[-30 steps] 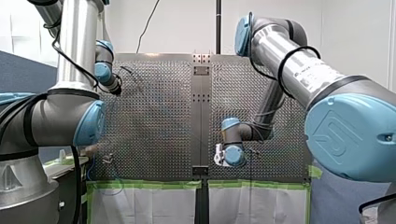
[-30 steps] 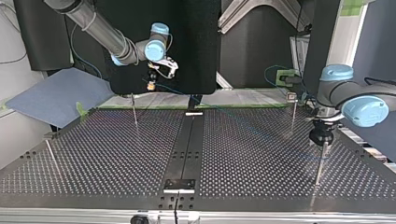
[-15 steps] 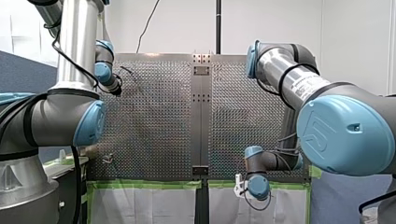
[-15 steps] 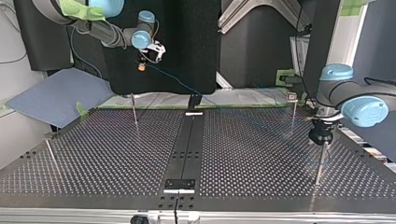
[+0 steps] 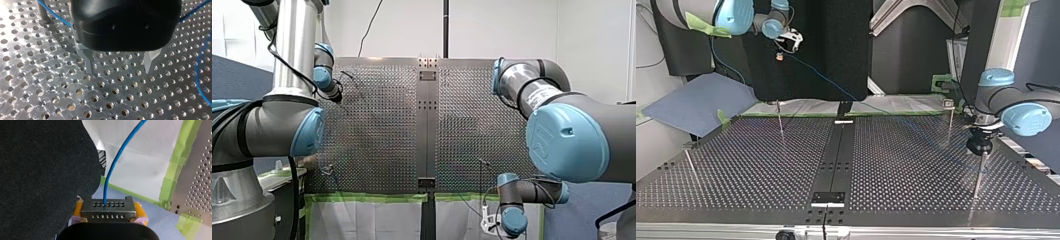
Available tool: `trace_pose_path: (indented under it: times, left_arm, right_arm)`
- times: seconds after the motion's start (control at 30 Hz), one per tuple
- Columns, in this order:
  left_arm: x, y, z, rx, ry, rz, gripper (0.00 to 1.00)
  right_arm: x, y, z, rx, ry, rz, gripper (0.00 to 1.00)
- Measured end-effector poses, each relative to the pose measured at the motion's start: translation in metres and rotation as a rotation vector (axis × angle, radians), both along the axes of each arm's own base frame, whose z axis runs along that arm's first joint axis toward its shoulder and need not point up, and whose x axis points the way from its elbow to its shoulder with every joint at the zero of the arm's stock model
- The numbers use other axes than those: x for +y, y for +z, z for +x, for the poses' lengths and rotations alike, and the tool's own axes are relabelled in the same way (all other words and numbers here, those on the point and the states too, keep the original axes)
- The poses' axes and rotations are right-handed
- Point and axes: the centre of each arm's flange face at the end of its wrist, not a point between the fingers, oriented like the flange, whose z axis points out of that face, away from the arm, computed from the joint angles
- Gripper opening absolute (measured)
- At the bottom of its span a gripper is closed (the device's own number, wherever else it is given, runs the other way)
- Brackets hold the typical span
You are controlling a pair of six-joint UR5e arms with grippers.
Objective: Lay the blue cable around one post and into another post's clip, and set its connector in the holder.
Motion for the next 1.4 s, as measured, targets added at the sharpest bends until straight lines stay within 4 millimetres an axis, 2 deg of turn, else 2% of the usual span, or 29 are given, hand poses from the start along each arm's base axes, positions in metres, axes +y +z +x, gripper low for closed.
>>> trace_pose_path:
  times: [0.57,0.97,1.4]
  left_arm:
    - [-0.001,-0.003,0.0,0.006,-0.003,-0.002,1.0]
    - [-0.001,-0.005,0.001,0.011,0.006,-0.001,1.0]
    - [-0.007,-0.015,0.004,0.022,-0.029,-0.059,1.0]
  right_arm:
    - [-0.02,0.061,-0.061,-0.093,-0.12,-0.146,0.0]
    - [-0.072,0.098,-0.067,-0.147,-0.121,-0.335,0.0]
    - [-0.079,0.104,-0.068,-0.156,-0.103,-0.35,0.0]
